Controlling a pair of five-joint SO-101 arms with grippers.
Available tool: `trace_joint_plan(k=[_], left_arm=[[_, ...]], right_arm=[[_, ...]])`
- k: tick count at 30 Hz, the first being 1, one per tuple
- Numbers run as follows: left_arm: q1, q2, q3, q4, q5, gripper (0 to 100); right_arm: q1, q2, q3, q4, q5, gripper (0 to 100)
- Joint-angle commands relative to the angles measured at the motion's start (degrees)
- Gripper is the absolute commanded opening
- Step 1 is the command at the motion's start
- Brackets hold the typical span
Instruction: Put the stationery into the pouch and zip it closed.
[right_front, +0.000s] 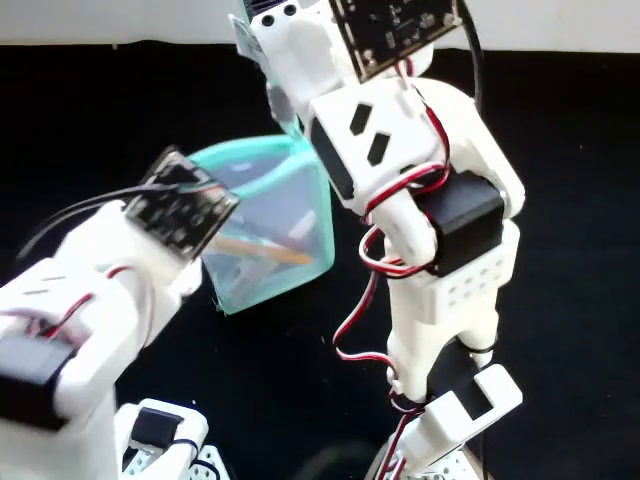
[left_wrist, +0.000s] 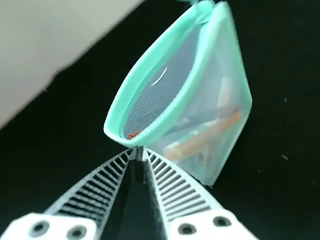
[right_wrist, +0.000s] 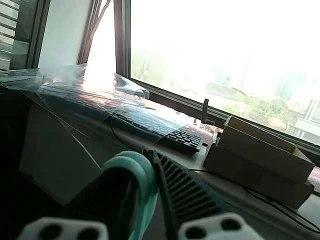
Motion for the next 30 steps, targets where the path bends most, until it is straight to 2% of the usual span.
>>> trace_joint_plan(k=[1,4,6,14,17,25,30], left_arm=[[3.6,-0.6,6.1,-4.0,-0.2,1],[9.5,-0.6,11.6,-7.1,-0.2,1],[10.5,-0.5,15.4,-11.9,-0.4,1],[1.2,0.0,33.3,-37.9,-0.4,1],[-2.7,0.0,38.1,-44.9,-0.4,1],[-6.8,-0.5,40.2,-46.7,-0.4,1],[-5.3,-0.1,40.2,-47.0,-0.4,1]], right_arm=[[-0.7,-0.7,-1.9,-1.1,0.4,0.8],[-0.7,-0.7,-2.1,-1.1,0.4,0.8],[-0.7,-0.7,-2.2,-1.0,0.4,0.8],[-1.9,-3.3,-5.1,3.1,0.6,0.7],[-2.0,-4.7,-7.7,3.3,0.6,0.7],[-1.2,-5.2,-10.4,3.4,0.7,0.7],[-1.3,-5.1,-10.3,5.1,0.5,0.7]])
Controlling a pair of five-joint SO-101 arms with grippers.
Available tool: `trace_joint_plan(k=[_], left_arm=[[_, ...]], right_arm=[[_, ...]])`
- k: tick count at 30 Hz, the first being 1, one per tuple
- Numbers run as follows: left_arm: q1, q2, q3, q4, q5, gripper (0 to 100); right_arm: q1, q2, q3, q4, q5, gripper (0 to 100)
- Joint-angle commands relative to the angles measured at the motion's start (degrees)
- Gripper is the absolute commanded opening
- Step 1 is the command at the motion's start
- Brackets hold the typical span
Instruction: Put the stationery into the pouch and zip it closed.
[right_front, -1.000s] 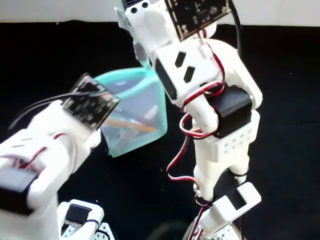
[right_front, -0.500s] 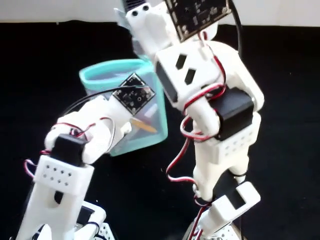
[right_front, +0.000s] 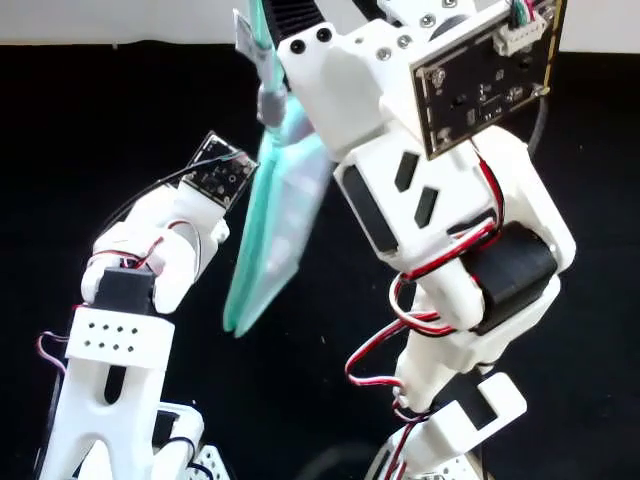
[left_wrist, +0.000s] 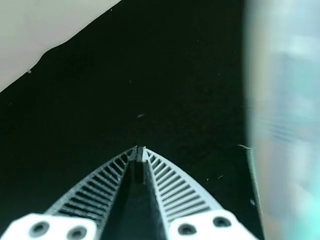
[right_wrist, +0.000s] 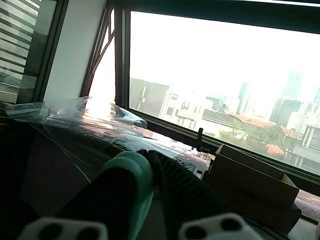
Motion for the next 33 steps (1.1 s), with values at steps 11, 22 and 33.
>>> trace_joint_plan(k=[11,22,33], left_arm=[[1.7,-1.0,-0.8,-1.0,-0.5,1],[-6.6,-1.0,-17.8,16.1,-0.4,1],[-6.7,-1.0,-53.8,46.0,-0.4,16]], right_arm=[[-1.0,-2.2,0.0,1.5,0.4,0.7],[-3.7,-2.1,2.3,1.5,0.4,0.7],[-5.0,-2.1,2.3,1.5,0.4,0.7]])
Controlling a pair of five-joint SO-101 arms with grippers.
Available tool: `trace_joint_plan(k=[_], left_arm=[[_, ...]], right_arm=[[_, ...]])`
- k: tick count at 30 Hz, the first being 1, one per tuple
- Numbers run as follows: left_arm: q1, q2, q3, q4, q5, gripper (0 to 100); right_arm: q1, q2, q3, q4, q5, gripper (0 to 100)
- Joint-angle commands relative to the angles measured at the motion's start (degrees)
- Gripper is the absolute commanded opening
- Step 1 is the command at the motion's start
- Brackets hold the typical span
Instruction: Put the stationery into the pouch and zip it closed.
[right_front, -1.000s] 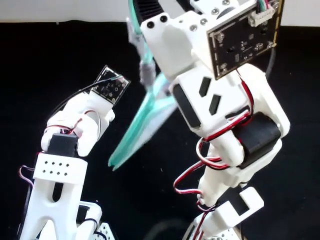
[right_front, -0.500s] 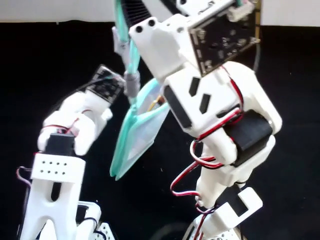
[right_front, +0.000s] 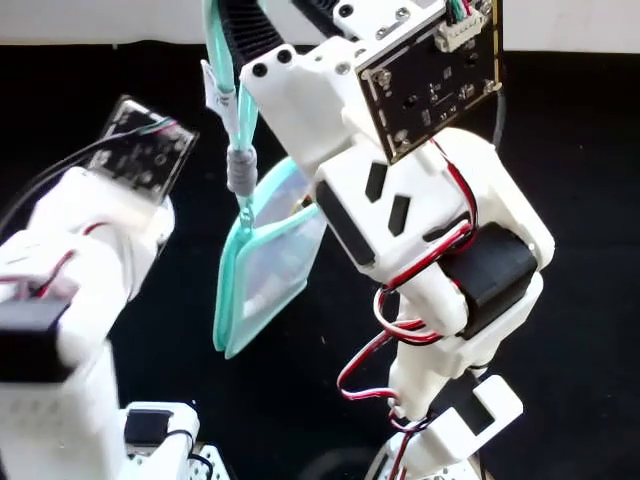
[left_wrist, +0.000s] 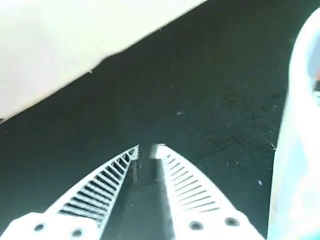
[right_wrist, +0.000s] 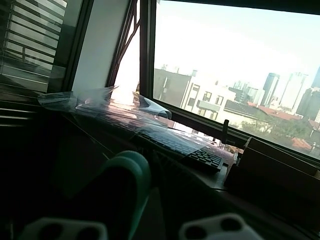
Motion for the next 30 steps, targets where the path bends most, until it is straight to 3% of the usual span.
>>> trace_joint_plan(k=[1,12,19,24,30], left_arm=[[-0.5,-0.8,-13.8,9.8,-0.3,18],[0.4,-1.1,-15.8,12.0,-4.7,25],[13.8,-1.1,-17.9,12.0,-2.1,26],[14.5,-1.7,-25.3,12.0,-1.9,26],[14.5,-7.2,-23.1,12.0,-1.8,26]], right_arm=[[-0.6,-2.1,0.1,0.0,0.4,0.7],[-0.6,-1.8,0.2,0.0,0.4,0.7],[-0.6,1.4,-0.2,0.0,0.4,0.7],[-0.5,1.5,-0.2,0.0,0.4,0.7],[-0.5,1.5,-0.1,0.0,0.4,0.7]])
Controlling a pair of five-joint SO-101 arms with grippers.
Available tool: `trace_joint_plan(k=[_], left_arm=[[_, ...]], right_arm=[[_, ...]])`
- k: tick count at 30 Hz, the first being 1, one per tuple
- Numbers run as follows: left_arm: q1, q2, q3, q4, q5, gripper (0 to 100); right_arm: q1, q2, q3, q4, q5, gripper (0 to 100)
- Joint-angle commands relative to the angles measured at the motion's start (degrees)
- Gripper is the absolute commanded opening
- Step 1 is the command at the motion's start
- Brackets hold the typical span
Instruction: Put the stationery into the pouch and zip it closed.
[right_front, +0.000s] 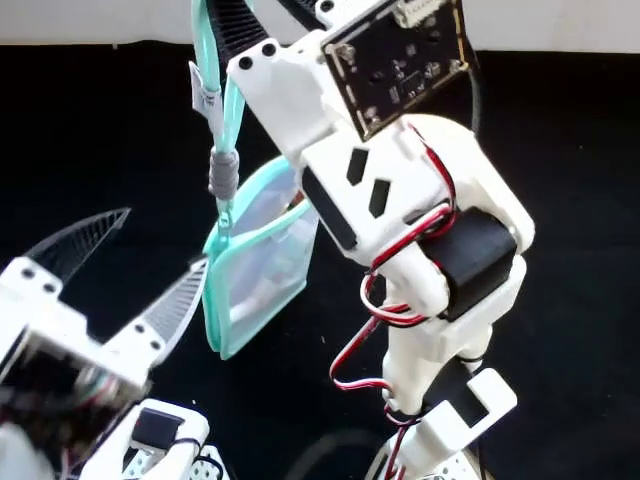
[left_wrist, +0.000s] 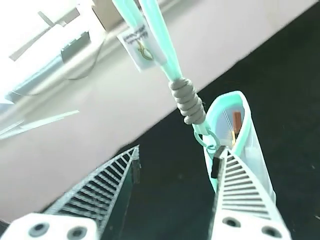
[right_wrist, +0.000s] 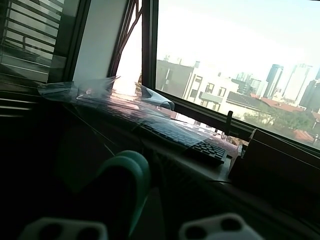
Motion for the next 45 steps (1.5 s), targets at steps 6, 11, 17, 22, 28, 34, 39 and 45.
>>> trace_joint_plan(k=[6,11,17,22,28,34,39,45], left_arm=[[6.1,-5.2,11.9,0.4,2.7,26],[9.9,-4.4,17.5,0.3,4.0,26],[9.9,-1.5,19.1,-2.5,3.8,26],[9.9,2.8,19.0,-2.6,3.8,26],[5.4,6.0,19.2,-6.3,3.8,26],[0.9,7.7,25.9,-8.7,3.5,26],[0.9,7.7,32.0,-11.3,2.3,26],[0.9,7.6,32.2,-14.6,2.3,19]], right_arm=[[-0.5,-0.1,0.0,0.0,0.4,0.7],[-0.5,-0.1,0.0,0.0,0.4,0.7],[-0.5,-0.1,0.0,0.0,0.4,0.7],[-0.5,-0.2,-0.3,0.0,0.4,0.7],[-0.5,-0.4,-0.4,0.0,0.4,0.7],[-0.5,-0.4,-0.4,0.0,0.4,0.7],[-0.5,-0.3,-0.4,0.0,0.4,0.7],[-0.4,-0.3,-0.4,0.0,0.4,0.7]])
